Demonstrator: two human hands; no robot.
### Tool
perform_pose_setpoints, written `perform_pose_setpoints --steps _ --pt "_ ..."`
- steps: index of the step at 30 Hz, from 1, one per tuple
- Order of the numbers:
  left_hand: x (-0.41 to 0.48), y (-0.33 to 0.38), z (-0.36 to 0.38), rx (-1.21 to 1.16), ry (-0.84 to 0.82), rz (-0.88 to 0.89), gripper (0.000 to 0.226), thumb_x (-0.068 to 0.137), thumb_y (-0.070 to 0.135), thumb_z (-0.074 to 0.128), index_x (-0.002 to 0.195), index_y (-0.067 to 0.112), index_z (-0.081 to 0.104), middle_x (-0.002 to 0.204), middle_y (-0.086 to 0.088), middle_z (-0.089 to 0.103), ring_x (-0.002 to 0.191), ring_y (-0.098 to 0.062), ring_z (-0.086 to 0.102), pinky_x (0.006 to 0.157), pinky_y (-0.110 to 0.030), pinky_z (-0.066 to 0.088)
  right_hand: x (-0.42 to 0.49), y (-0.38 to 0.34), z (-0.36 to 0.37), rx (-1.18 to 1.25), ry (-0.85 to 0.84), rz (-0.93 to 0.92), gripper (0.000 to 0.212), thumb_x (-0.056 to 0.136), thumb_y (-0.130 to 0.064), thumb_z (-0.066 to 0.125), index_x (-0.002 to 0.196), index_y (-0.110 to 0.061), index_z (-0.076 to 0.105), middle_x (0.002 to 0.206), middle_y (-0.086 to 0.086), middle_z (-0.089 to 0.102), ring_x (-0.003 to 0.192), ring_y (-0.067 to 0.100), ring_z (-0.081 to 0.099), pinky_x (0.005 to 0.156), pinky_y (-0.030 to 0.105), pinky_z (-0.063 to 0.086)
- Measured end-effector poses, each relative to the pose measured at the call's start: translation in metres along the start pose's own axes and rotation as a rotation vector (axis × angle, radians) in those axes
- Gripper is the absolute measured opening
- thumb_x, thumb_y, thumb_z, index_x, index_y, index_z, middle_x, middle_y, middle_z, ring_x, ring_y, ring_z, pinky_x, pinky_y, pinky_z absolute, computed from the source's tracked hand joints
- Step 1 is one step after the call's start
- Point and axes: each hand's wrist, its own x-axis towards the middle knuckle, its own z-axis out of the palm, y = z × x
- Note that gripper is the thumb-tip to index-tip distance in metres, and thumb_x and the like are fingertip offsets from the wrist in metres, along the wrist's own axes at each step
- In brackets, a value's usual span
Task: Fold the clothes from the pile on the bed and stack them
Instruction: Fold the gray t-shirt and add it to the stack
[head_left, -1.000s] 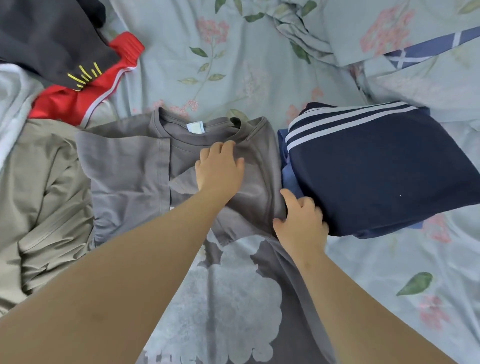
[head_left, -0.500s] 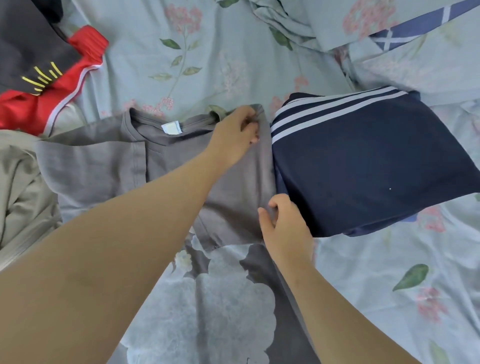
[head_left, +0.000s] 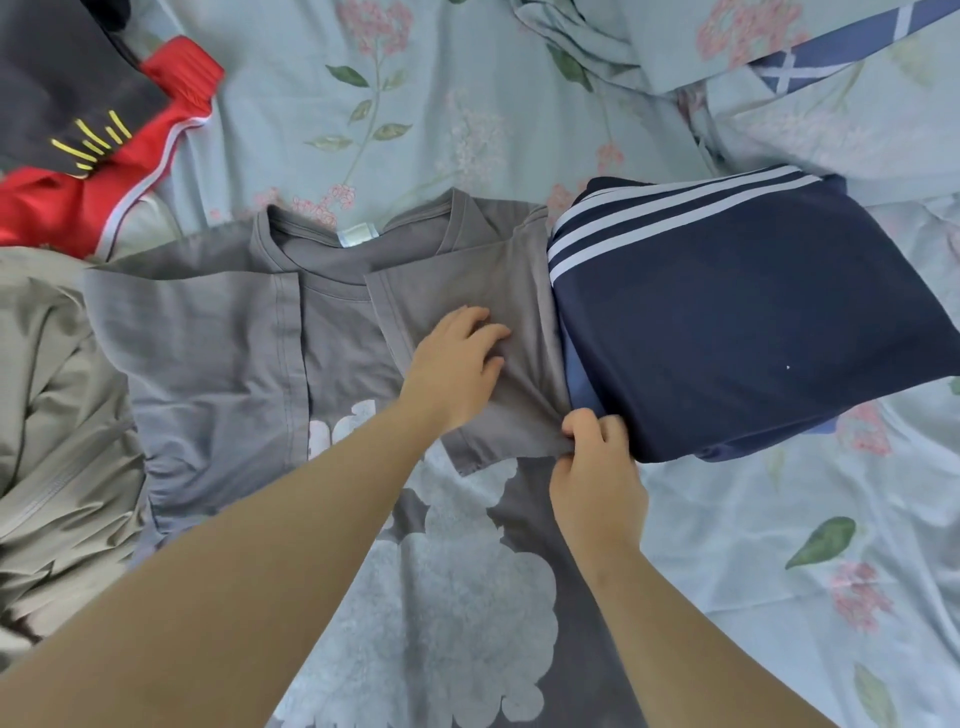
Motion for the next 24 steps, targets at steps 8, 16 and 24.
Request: perform_pose_setpoints --steps 8,16,24 --pt "-0.009 0.029 -0.001 -0.242 -0.015 -0.274 0.03 0.099 0.021 0.041 0.123 0.015 0.059 0.116 -0.009 0.056 0.107 -0.025 0.053 0.091 -0.032 0.042 -0.018 0.023 -0.014 0.165 -0.025 0.013 0.025 0.087 -0.005 0.048 0.075 -0.022 0.035 0.07 -0.005 0.042 0.061 0.017 0.039 0.053 0.03 0.033" --pt "0.019 0.061 0.004 -0.455 -0.018 -0.391 0.041 0.096 0.039 0.048 0.123 0.008 0.053 0.113 -0.008 0.061 0.107 -0.023 0.055 0.084 -0.025 0.037 -0.025 0.042 -0.025 0.263 -0.174 -0.021 0.028 0.081 -0.005 0.054 0.07 -0.025 0.037 0.073 -0.006 0.044 0.06 0.013 0.041 0.053 0.019 0.033" --pt "0.029 0.066 -0.008 -0.503 0.151 -0.447 0.023 0.094 0.02 0.048 0.073 0.017 0.04 0.074 0.003 0.047 0.072 -0.015 0.039 0.056 -0.026 0.024 -0.023 0.04 -0.014 0.409 -0.156 -0.011 0.018 0.088 -0.021 0.059 0.087 -0.033 0.046 0.086 -0.011 0.051 0.074 0.01 0.052 0.06 0.019 0.039"
